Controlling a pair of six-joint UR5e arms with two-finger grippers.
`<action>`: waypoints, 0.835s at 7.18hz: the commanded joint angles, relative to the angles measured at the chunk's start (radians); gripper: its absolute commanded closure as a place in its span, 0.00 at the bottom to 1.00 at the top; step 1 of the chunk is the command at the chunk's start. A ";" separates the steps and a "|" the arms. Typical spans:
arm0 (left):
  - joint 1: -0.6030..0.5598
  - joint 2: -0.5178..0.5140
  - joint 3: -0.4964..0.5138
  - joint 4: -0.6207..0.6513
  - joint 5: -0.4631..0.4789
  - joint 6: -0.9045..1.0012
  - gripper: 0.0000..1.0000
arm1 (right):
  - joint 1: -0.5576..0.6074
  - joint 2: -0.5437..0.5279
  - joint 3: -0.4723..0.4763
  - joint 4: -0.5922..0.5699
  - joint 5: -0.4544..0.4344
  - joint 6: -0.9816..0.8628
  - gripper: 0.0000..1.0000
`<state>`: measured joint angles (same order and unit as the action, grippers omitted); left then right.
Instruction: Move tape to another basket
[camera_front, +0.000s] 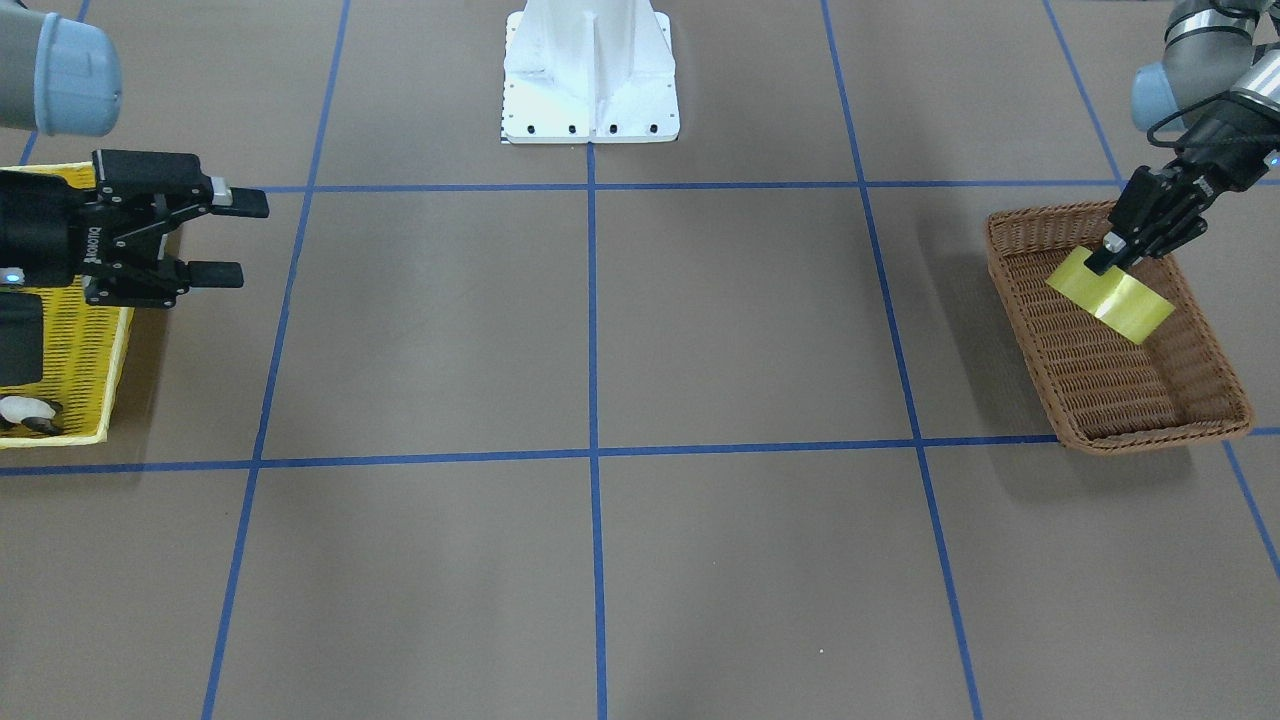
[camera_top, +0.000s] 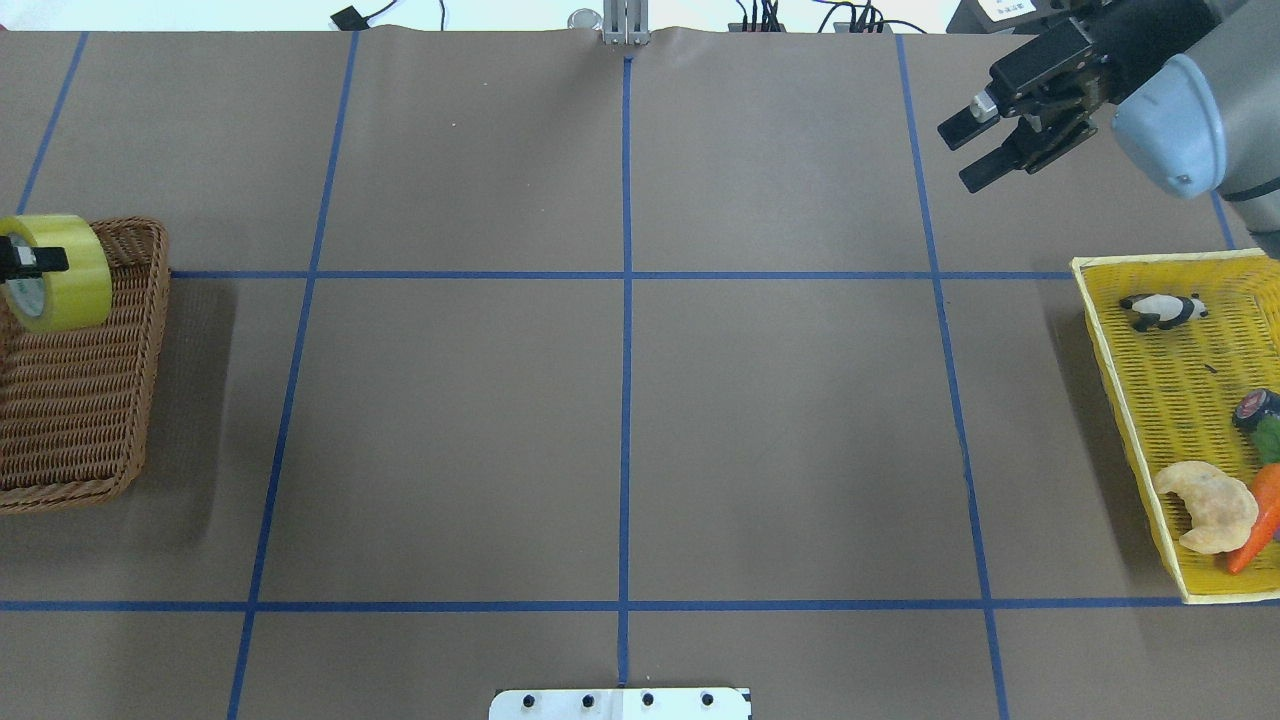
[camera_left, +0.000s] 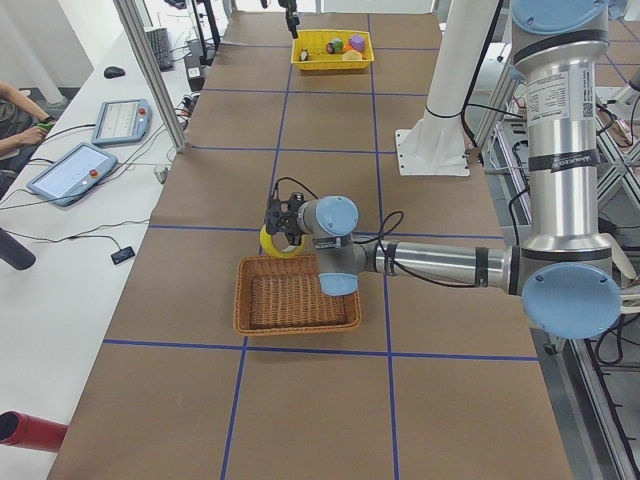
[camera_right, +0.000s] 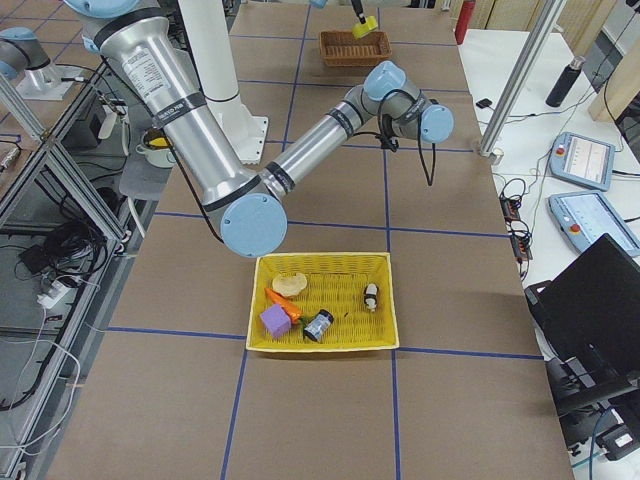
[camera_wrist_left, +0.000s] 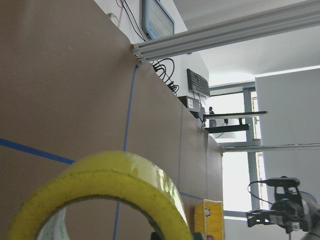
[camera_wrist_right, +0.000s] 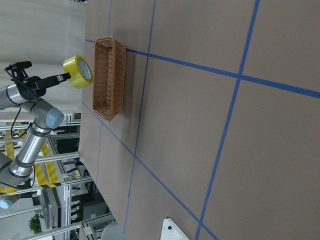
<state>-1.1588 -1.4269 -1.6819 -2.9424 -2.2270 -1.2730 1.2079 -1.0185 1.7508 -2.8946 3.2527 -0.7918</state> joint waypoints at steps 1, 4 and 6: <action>-0.036 0.036 0.002 0.121 0.007 0.208 1.00 | 0.047 -0.002 -0.008 0.000 -0.124 0.005 0.02; -0.058 0.043 0.001 0.224 0.038 0.351 1.00 | 0.091 0.000 -0.027 0.012 -0.281 0.034 0.01; -0.059 0.045 -0.002 0.226 0.038 0.351 1.00 | 0.093 0.000 -0.033 0.053 -0.341 0.263 0.00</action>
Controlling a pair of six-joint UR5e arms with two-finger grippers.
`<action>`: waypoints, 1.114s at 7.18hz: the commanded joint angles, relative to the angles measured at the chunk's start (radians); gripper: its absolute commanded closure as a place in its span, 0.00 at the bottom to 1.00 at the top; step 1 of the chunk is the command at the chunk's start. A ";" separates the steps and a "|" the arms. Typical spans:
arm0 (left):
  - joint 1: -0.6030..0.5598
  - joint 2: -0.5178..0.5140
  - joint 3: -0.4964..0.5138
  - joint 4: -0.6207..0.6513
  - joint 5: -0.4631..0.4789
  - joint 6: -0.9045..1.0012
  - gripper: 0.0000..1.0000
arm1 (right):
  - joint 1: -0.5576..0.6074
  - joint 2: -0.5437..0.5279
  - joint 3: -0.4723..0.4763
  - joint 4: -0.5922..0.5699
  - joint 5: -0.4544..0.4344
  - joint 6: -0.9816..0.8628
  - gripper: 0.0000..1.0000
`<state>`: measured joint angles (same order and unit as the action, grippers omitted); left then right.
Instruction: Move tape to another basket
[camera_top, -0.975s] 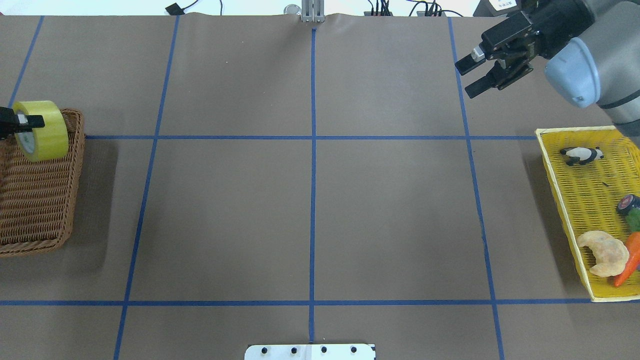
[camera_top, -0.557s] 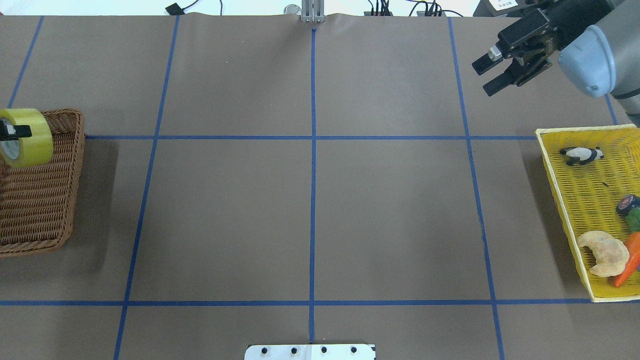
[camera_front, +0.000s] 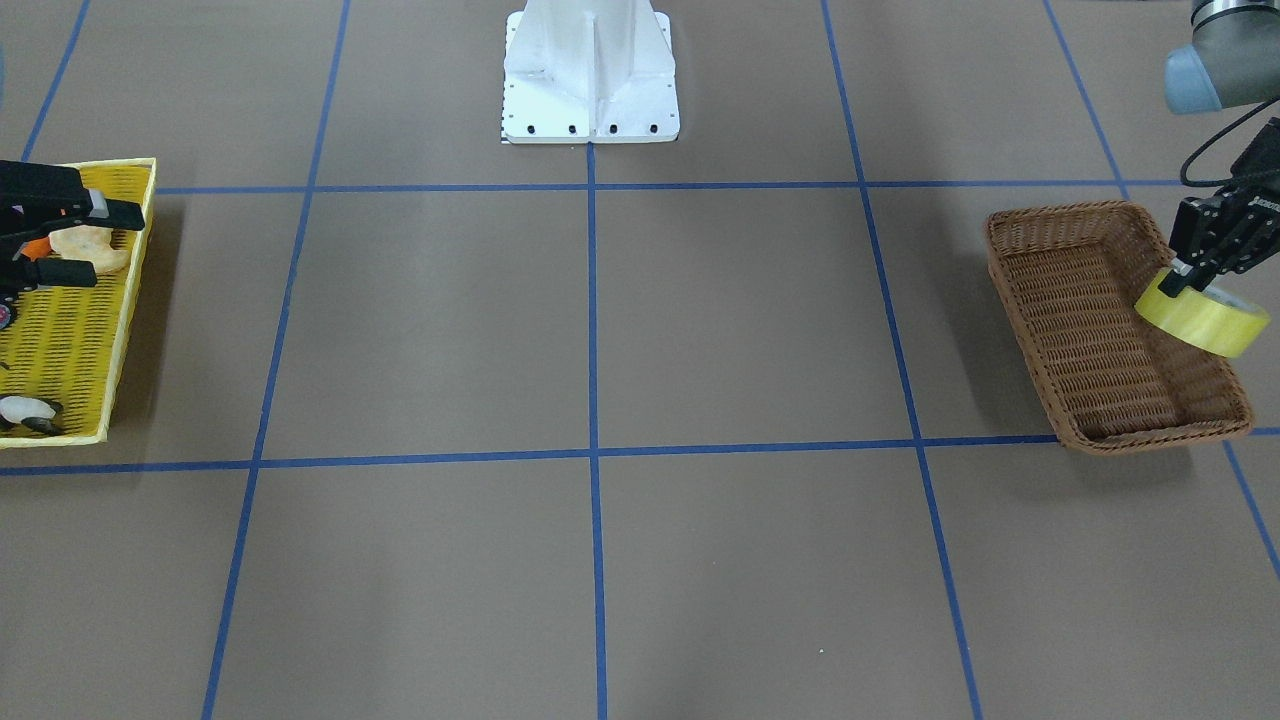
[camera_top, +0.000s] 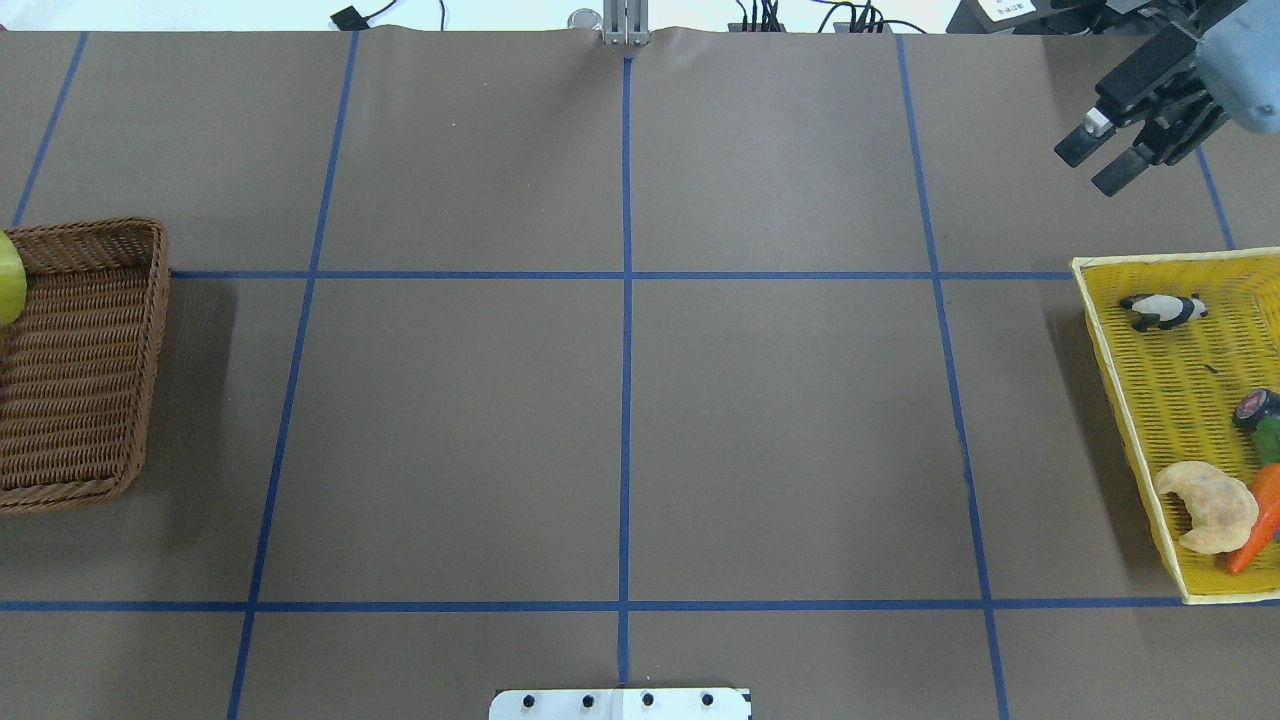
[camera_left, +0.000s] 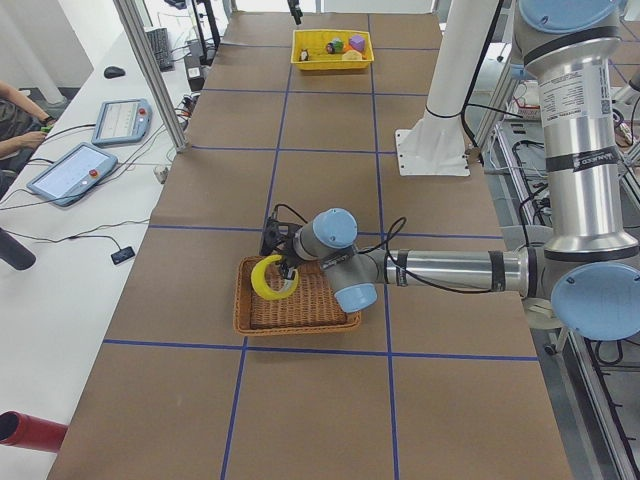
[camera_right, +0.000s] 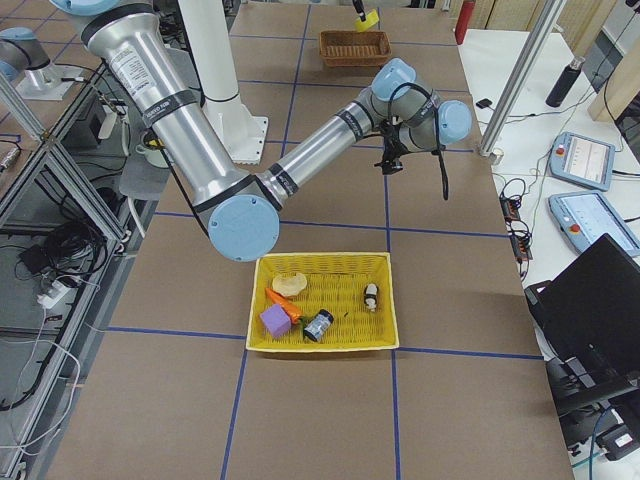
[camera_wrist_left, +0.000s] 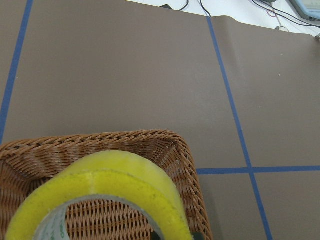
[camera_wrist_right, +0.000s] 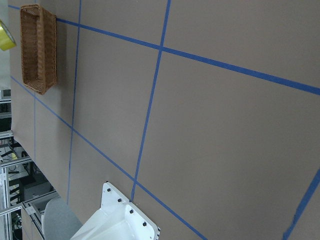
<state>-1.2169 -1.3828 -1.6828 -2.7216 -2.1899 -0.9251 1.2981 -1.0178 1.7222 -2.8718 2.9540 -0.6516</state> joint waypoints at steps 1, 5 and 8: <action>-0.001 0.005 -0.001 0.016 0.001 0.003 1.00 | 0.001 -0.002 -0.007 0.066 -0.077 0.241 0.00; -0.001 0.005 -0.024 0.185 0.007 -0.009 1.00 | 0.010 -0.060 -0.007 0.457 -0.379 0.580 0.00; 0.025 0.008 -0.050 0.386 -0.005 -0.004 1.00 | 0.006 -0.105 -0.007 0.624 -0.507 0.670 0.00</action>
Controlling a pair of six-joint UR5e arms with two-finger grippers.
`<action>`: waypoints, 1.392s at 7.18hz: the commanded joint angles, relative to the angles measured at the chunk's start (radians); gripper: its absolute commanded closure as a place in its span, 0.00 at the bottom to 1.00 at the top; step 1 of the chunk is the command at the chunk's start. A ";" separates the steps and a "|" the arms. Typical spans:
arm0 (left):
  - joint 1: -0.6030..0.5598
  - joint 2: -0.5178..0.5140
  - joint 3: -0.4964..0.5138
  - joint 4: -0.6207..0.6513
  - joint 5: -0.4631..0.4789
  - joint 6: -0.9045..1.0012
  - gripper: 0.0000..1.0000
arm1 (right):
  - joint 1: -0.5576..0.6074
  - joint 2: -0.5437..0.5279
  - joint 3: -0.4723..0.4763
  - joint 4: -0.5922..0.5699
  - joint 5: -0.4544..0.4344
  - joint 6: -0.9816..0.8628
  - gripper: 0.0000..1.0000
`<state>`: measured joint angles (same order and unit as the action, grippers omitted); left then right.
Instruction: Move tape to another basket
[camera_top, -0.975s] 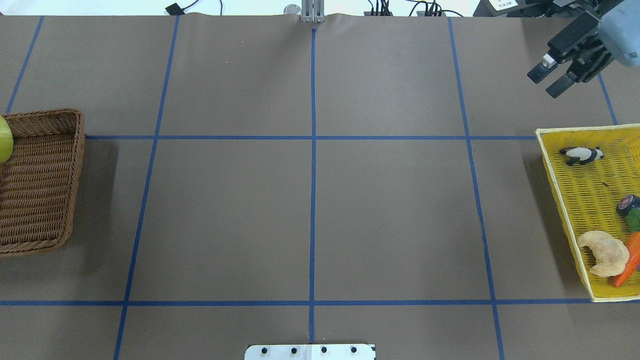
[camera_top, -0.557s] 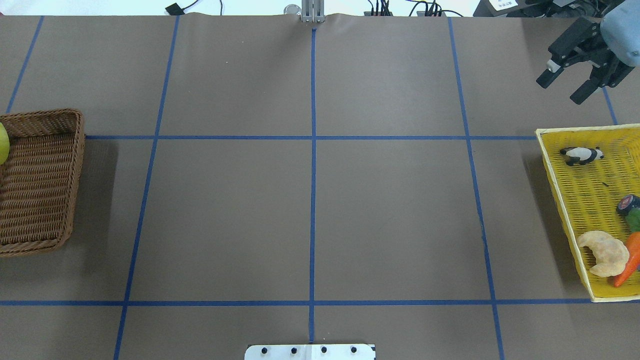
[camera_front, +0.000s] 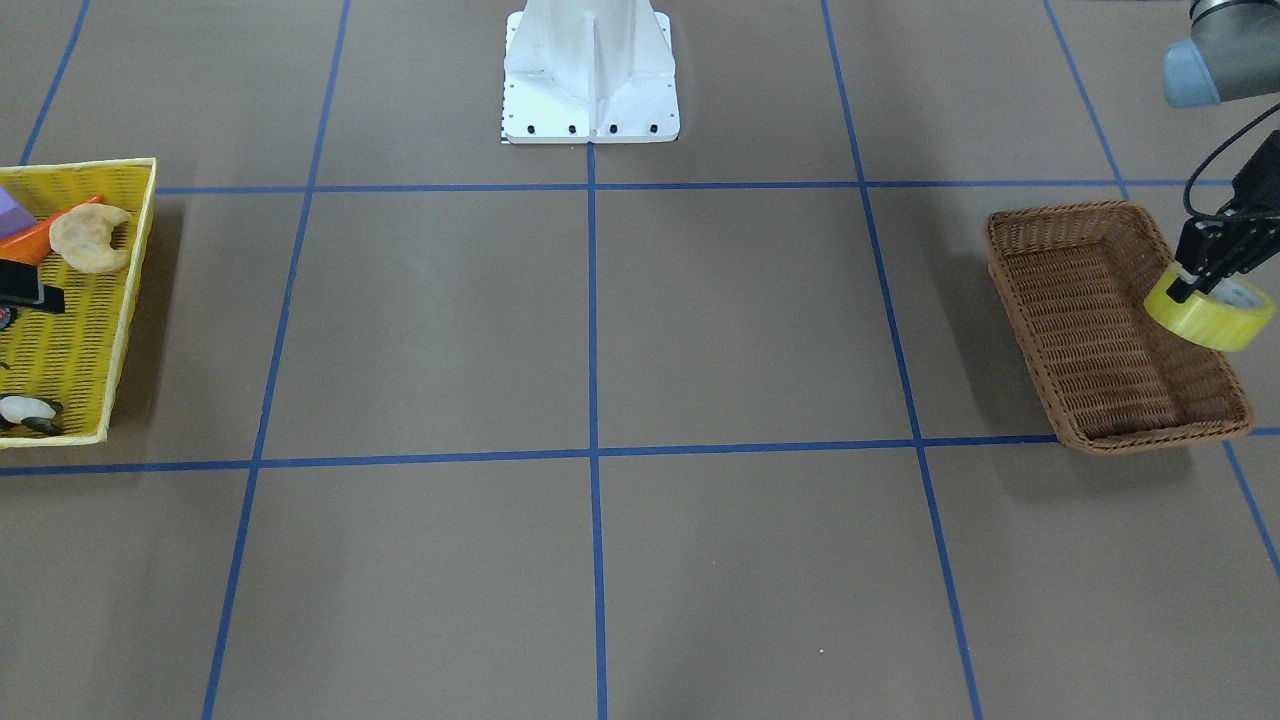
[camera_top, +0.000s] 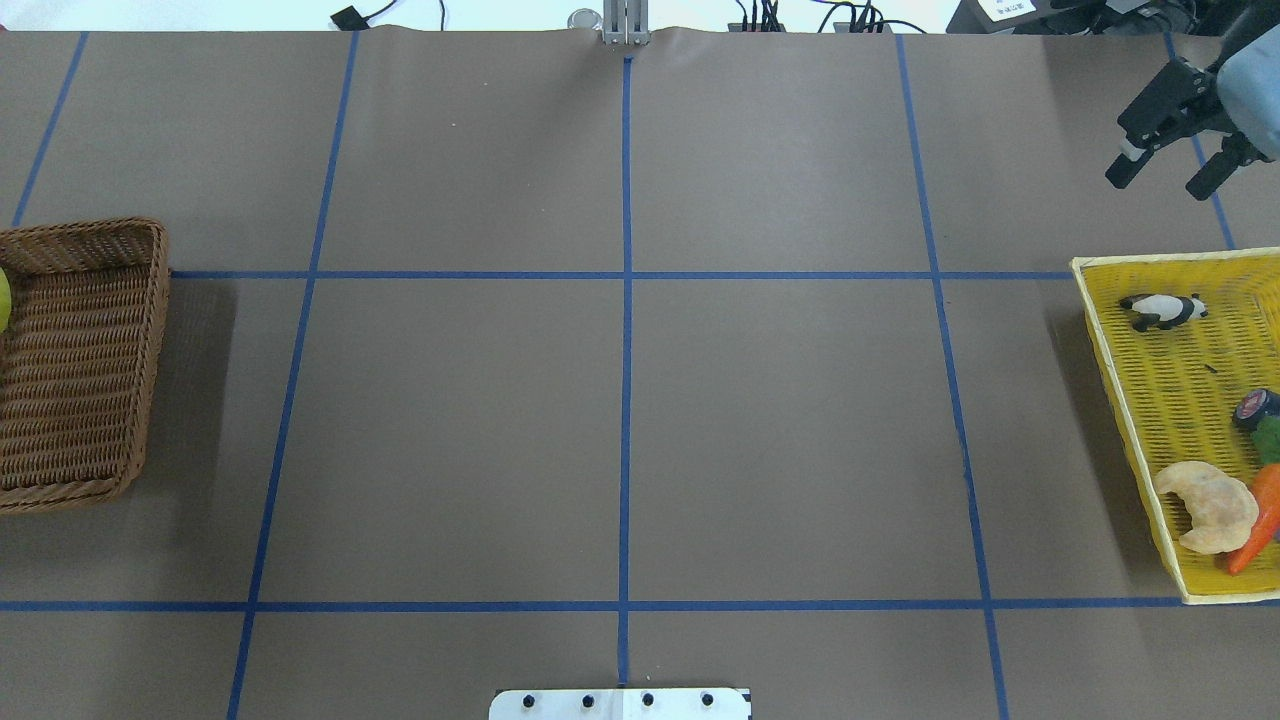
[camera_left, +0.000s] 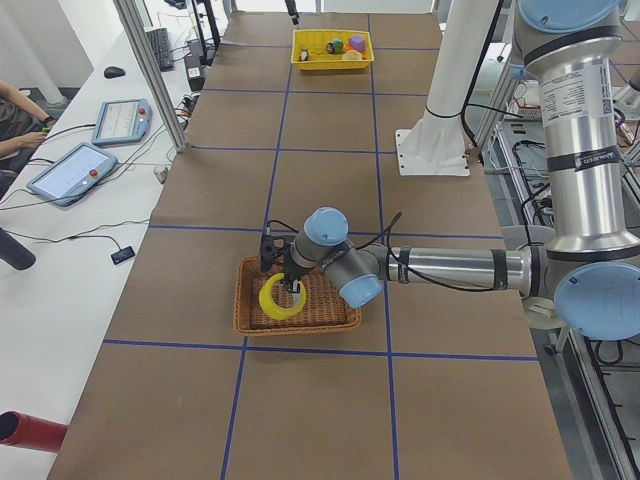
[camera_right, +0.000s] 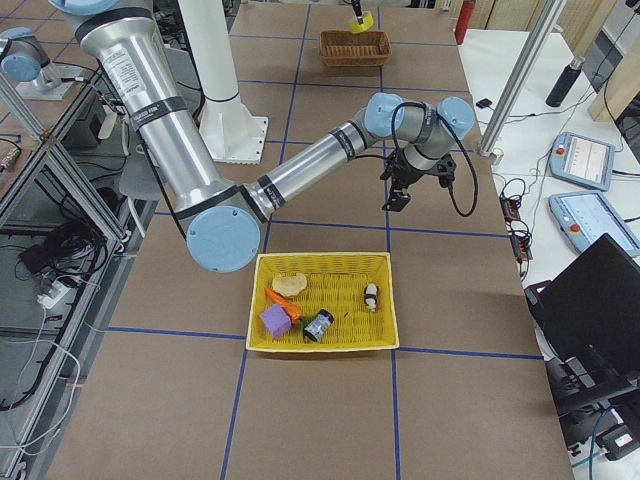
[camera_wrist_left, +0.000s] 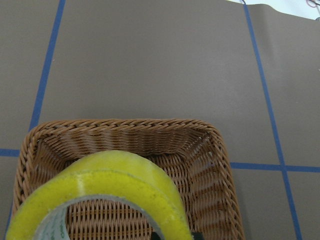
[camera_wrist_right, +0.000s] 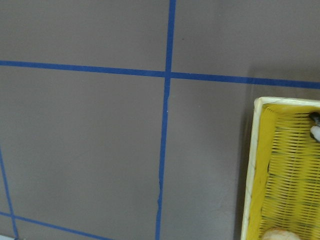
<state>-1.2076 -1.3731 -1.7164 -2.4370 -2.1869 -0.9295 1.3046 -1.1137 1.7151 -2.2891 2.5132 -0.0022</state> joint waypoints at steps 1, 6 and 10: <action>0.049 -0.006 -0.096 0.236 -0.010 0.000 1.00 | -0.001 -0.011 0.000 0.052 -0.074 0.021 0.00; 0.206 -0.101 -0.125 0.492 0.004 0.000 1.00 | -0.001 -0.092 -0.017 0.230 -0.145 0.031 0.00; 0.217 -0.135 -0.037 0.487 0.003 0.009 0.98 | -0.001 -0.092 -0.020 0.232 -0.143 0.031 0.00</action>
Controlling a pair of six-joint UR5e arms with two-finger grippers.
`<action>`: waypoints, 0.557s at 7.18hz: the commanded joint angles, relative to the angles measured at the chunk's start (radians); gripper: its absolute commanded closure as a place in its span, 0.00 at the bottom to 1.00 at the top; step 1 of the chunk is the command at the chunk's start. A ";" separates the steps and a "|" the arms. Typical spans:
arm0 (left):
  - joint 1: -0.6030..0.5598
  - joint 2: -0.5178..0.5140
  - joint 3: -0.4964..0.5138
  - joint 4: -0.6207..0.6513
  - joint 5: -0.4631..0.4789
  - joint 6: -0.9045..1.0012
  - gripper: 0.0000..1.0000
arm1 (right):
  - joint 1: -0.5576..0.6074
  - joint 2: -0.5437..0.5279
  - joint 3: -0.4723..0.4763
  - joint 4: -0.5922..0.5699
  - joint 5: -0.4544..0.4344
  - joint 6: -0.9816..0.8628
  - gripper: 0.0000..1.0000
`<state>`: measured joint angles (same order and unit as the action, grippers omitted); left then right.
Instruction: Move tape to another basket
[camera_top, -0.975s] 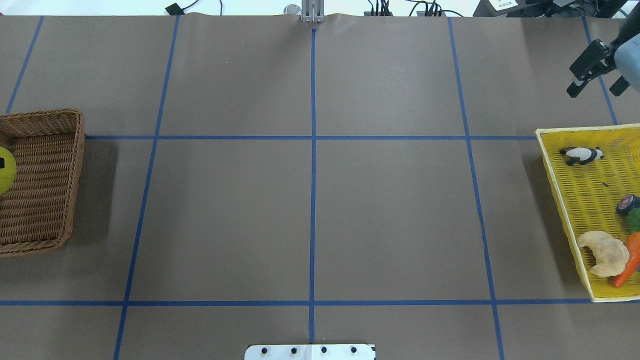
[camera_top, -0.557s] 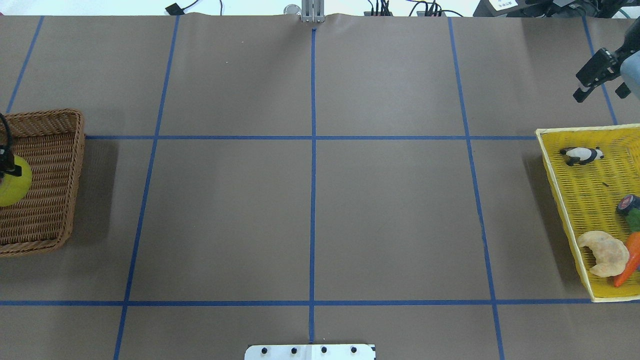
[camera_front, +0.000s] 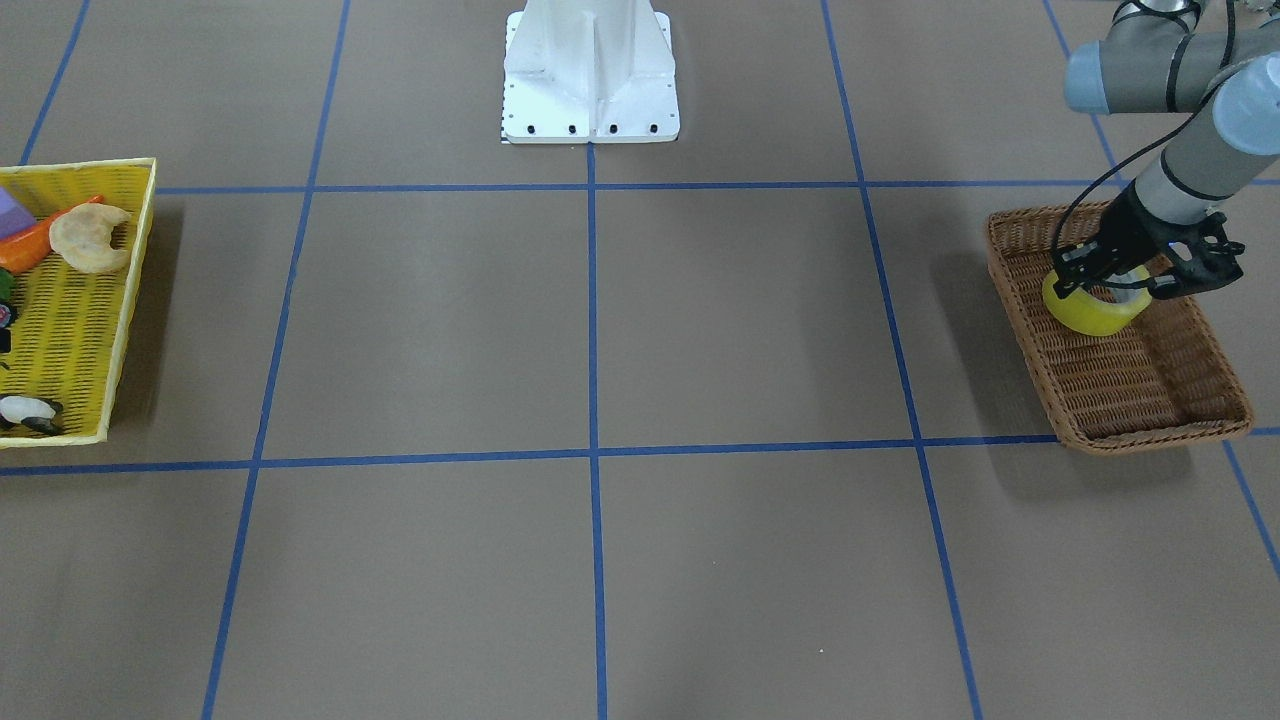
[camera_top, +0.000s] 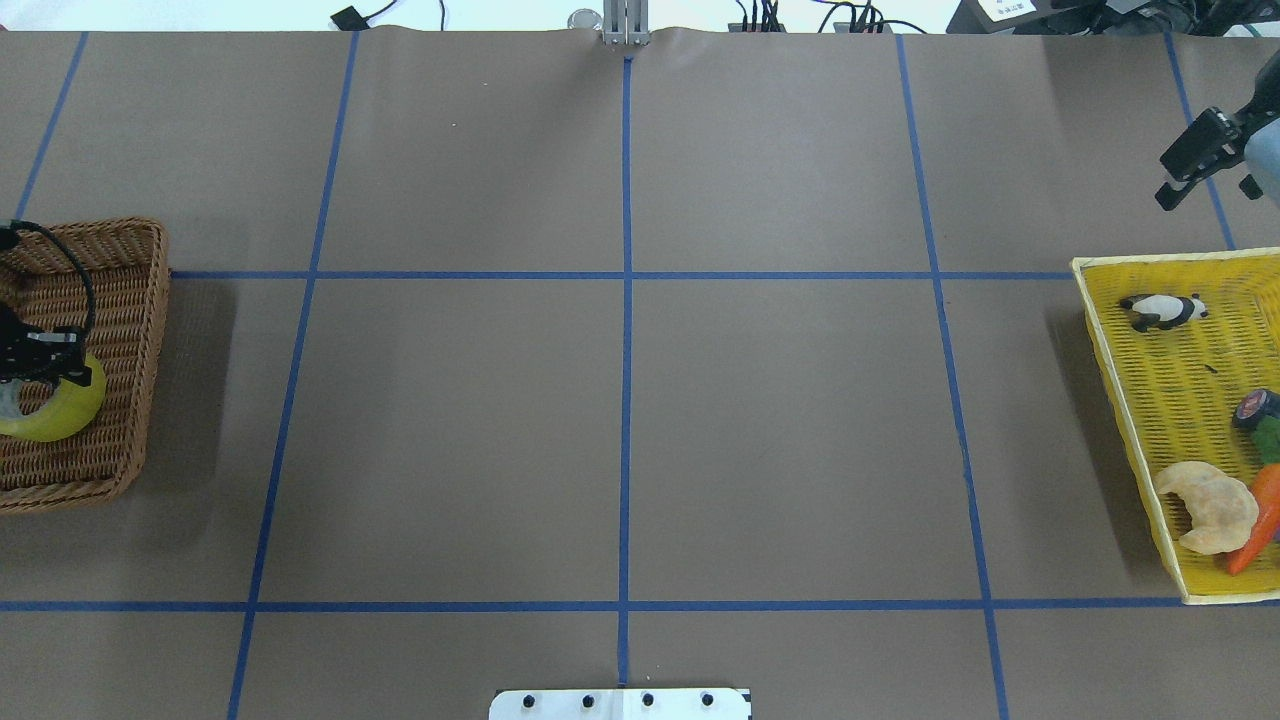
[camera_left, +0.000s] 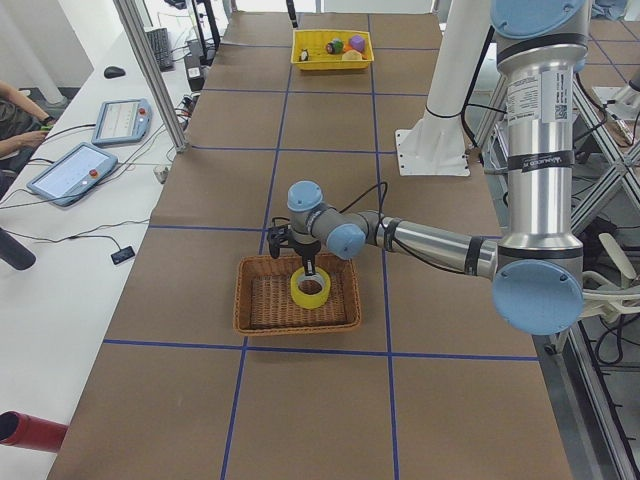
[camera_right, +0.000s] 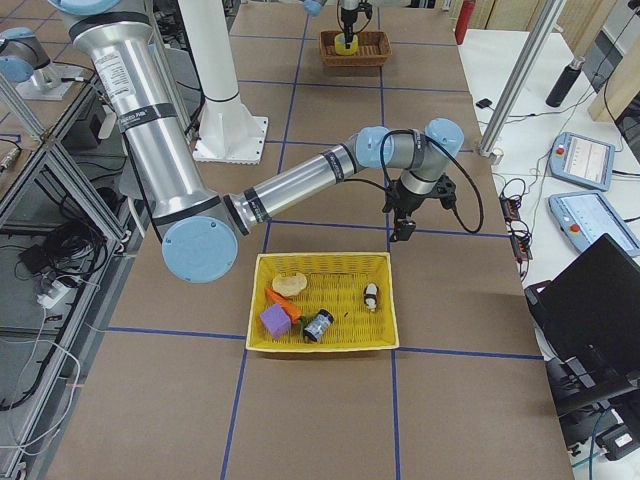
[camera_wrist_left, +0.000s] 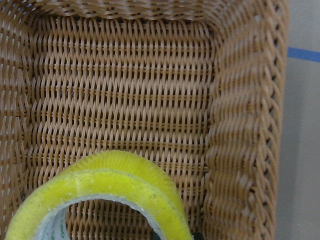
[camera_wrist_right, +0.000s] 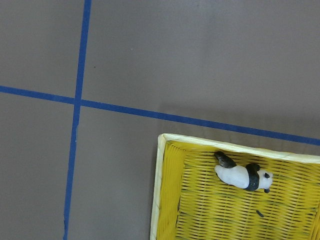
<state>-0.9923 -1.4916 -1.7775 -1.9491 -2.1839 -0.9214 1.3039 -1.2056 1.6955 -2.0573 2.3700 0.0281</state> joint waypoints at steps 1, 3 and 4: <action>0.001 -0.030 0.041 -0.001 -0.002 0.001 0.23 | 0.000 -0.002 0.000 0.000 0.001 0.000 0.00; 0.000 -0.036 0.032 -0.001 -0.004 0.001 0.03 | 0.000 0.000 0.000 0.006 0.002 0.001 0.00; -0.006 -0.033 -0.003 -0.001 -0.013 0.006 0.03 | 0.000 0.000 0.001 0.008 0.002 0.000 0.00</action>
<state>-0.9933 -1.5256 -1.7506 -1.9497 -2.1889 -0.9193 1.3039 -1.2064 1.6952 -2.0514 2.3715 0.0287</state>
